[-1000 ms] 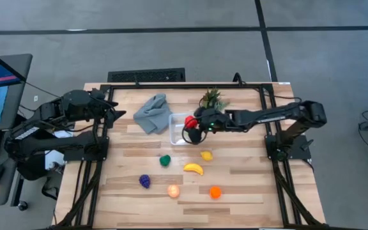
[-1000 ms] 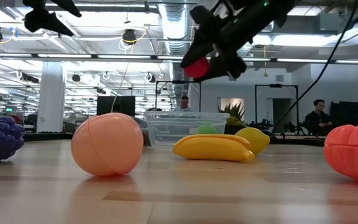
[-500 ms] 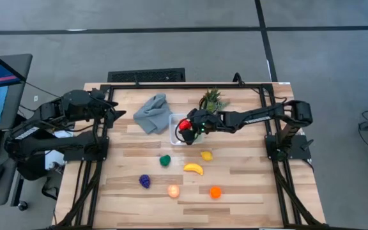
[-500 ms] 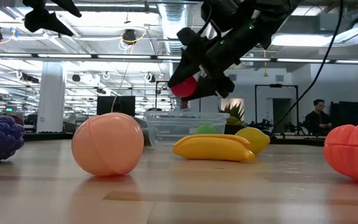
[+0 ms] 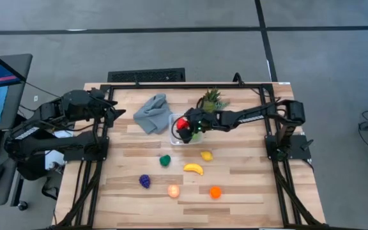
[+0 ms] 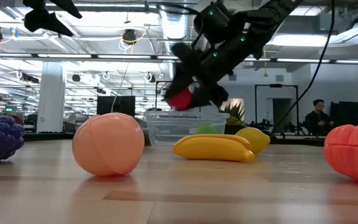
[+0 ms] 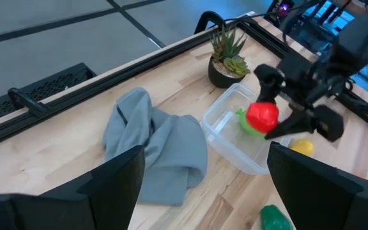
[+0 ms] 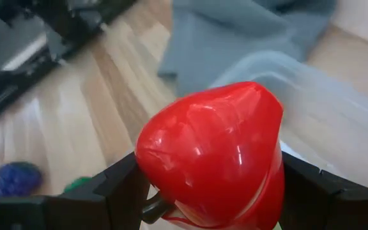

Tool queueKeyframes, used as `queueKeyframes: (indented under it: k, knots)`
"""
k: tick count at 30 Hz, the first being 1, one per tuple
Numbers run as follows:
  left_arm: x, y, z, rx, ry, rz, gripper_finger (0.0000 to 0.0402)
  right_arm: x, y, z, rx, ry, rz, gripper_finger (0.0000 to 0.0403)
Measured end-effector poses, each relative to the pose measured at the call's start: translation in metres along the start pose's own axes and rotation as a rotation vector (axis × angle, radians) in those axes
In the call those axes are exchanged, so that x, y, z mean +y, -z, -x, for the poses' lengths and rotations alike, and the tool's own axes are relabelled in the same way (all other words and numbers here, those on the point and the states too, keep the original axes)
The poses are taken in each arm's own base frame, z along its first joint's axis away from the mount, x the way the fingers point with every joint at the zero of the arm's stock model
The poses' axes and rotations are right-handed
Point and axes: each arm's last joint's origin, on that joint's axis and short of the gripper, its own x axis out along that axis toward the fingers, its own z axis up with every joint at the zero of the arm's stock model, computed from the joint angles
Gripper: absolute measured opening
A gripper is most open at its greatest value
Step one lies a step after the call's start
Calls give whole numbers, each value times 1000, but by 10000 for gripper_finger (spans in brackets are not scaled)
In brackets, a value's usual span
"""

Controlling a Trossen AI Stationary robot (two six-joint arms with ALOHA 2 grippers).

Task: Pick and placing Produce into tupperware
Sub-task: Put the red apple into the transparent bin

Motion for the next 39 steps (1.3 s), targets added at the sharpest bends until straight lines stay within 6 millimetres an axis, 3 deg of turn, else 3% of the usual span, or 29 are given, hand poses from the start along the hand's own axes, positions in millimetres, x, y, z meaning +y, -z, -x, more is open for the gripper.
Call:
queueKeyframes:
  k: [7, 18, 39]
  knots:
    - [0, 0, 0, 4, -1, -1, 317, 18, -12, -8, 0, 21, 148, 295]
    - [1, 2, 0, 24, -5, -6, 317, 5, -10, -32, 136, 115, 168, 295]
    - [1, 2, 0, 22, -8, -7, 317, 4, -11, -32, 159, 85, 169, 296]
